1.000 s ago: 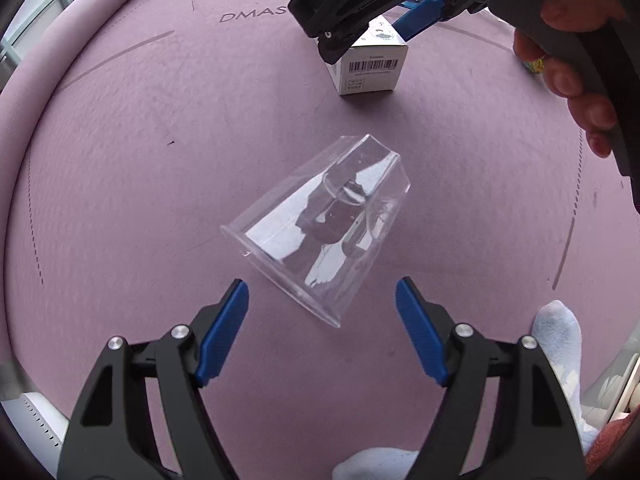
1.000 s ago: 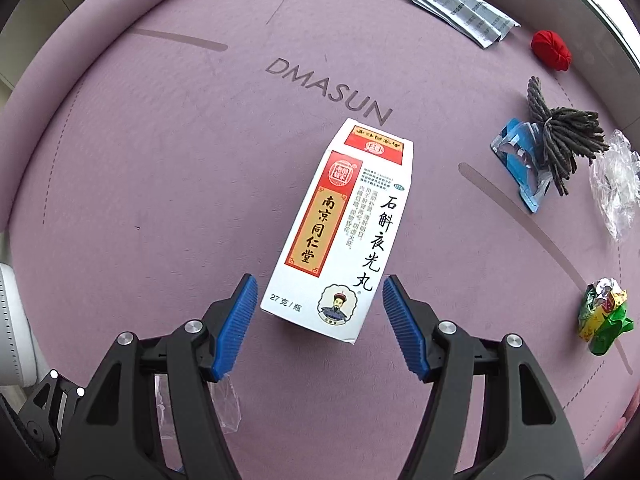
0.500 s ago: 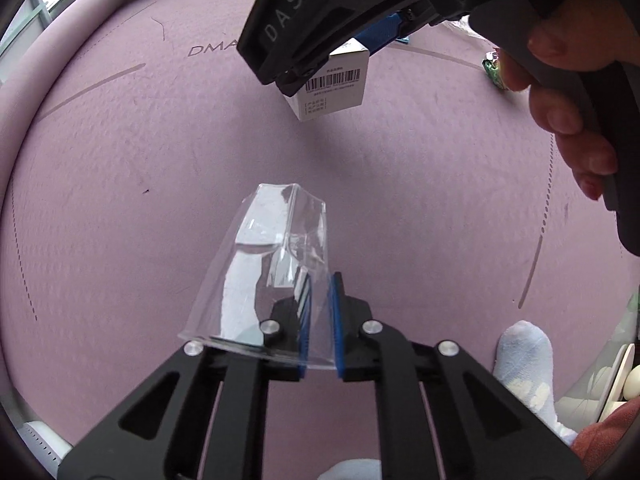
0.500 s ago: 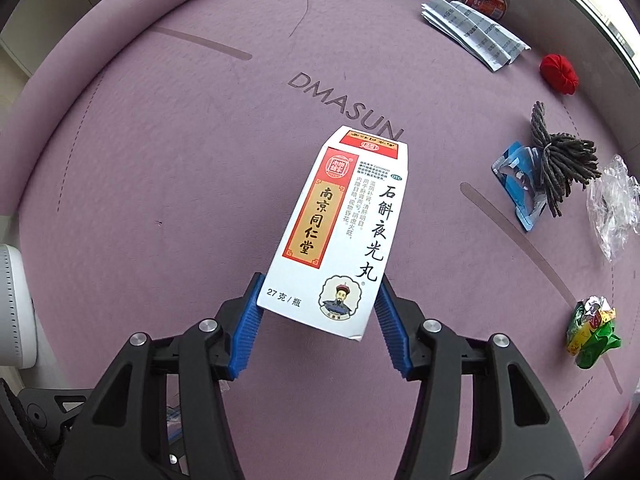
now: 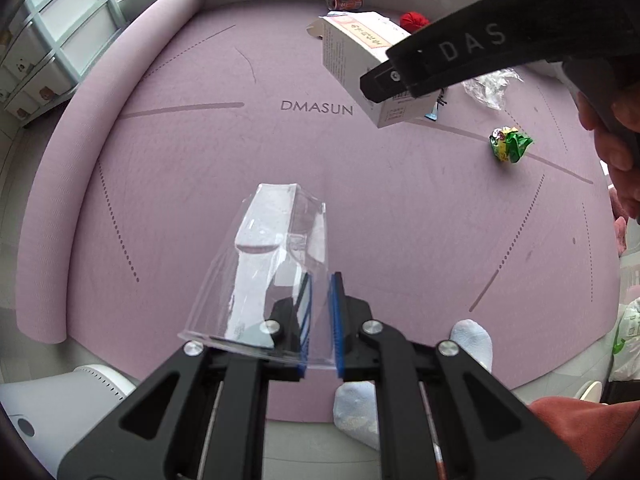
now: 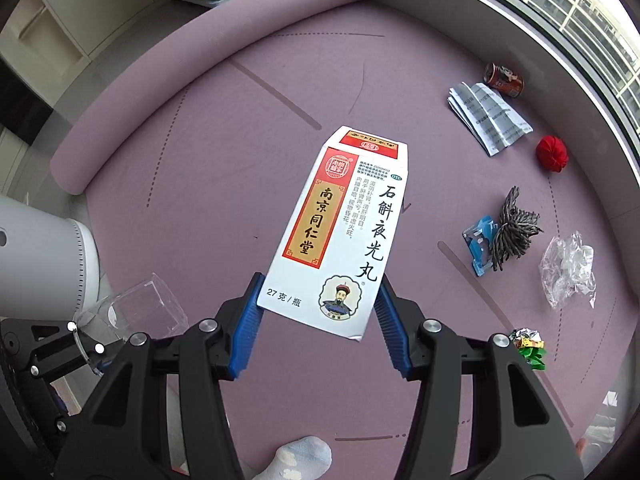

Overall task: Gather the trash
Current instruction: 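Carry the cup and medicine box over the grey bin with both tools, then open both tools to drop the cup and box into the bin, then move both tools back over the mat toward the mop head and plastic bag, then grasp the grey mop head with left tool while right tool grasps the clear plastic bag, then lift the mop head and plastic bag and carry them over the grey bin, then open left tool to drop the mop head while right tool releases the plastic bag into the bin, then move both tools back over the mat toward the snack wrapper and blister pack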

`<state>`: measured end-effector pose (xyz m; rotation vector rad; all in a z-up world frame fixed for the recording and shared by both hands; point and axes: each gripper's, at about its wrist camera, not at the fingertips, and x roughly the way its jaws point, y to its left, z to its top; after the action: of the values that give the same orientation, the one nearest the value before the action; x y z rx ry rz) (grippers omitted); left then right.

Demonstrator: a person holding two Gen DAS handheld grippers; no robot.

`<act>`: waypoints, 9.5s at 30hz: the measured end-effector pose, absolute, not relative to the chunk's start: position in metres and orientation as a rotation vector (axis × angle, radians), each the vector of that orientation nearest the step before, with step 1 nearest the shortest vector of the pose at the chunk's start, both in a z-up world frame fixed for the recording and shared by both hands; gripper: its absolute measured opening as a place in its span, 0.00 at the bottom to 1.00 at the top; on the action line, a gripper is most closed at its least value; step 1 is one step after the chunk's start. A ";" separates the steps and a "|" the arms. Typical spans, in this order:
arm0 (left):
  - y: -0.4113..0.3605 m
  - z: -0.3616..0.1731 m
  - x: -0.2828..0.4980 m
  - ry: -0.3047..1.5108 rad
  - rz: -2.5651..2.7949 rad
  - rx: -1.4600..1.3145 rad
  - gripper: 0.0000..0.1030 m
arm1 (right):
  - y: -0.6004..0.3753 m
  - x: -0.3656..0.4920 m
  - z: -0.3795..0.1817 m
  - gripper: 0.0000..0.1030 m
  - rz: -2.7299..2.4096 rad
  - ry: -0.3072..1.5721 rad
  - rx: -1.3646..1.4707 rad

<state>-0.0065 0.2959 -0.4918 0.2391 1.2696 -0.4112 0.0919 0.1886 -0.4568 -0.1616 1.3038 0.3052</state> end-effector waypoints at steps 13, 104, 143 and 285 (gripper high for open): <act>0.370 -0.339 -0.019 1.231 -0.134 0.077 0.10 | 0.251 0.061 -0.296 0.51 0.536 1.221 -0.306; 0.218 -0.277 0.038 1.151 -0.455 0.372 0.59 | 0.059 0.015 -0.256 0.57 0.119 1.193 -0.006; -0.077 -0.635 0.198 1.165 -0.601 0.664 0.56 | -0.226 0.182 -0.607 0.54 -0.192 1.338 0.208; 0.323 -0.251 0.009 1.129 -0.354 0.330 0.71 | 0.150 0.014 -0.227 0.50 0.115 1.165 -0.019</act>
<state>0.0087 0.3233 -0.2514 0.3297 1.1294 -0.3539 0.0138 0.1501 -0.2269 -0.0187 1.1654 0.1150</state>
